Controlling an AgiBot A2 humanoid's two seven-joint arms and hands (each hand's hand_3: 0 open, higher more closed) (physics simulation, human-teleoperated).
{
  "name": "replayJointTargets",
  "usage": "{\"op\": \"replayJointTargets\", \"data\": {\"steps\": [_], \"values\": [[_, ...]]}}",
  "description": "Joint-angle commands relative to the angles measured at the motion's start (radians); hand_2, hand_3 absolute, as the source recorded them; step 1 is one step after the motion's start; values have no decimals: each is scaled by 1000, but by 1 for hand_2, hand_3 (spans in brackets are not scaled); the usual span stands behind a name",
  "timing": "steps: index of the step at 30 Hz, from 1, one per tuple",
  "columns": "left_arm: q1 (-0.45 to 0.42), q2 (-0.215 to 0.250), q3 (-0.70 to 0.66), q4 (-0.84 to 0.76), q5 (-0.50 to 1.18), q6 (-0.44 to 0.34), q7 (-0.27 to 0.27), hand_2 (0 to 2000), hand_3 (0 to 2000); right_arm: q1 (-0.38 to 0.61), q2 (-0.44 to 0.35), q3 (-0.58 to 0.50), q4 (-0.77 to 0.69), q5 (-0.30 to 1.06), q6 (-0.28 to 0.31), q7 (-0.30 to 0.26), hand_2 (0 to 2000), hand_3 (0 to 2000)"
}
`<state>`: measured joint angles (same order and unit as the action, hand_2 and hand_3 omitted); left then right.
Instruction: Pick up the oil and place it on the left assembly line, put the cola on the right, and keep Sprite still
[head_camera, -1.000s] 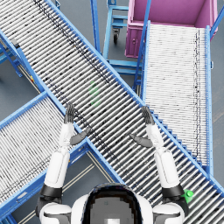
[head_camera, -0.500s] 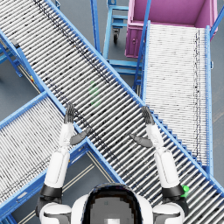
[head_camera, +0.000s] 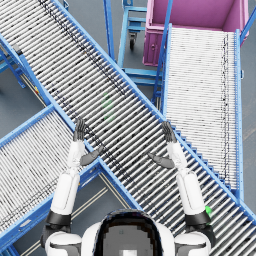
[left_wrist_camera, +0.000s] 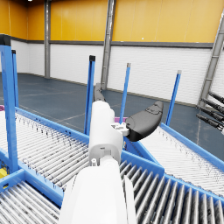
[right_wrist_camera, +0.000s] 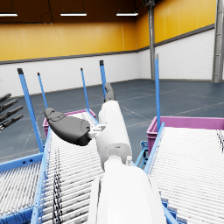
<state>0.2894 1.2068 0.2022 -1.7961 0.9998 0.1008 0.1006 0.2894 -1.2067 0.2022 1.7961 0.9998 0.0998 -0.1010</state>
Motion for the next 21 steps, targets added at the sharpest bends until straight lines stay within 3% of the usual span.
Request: {"op": "replayJointTargets", "data": {"steps": [1, 3, 6, 11, 18, 21], "values": [[0, 0, 0, 0, 0, 0, 0, 0, 0, 0, 0, 0, 0, 0, 0, 0, 0, 0], [11, 6, 10, 8, 0, 0, 0, 0, 0, 8, -5, 5, -11, 0, 0, 0, 0, 0], [39, 29, -31, 2, 0, -64, -64, 0, 0, 42, -32, -4, -13, 0, -63, 64, 0, 0], [130, 71, -116, -25, 0, -94, -94, 0, 0, 115, -79, -58, 7, 0, -93, 94, 0, 0], [216, 86, -227, -40, 311, -100, -100, 0, 0, 183, -106, -174, 62, 311, -99, 100, 0, 0], [263, 89, -249, -28, 411, -101, -100, 0, 0, 208, -111, -210, 60, 383, -99, 101, 0, 0]]}}
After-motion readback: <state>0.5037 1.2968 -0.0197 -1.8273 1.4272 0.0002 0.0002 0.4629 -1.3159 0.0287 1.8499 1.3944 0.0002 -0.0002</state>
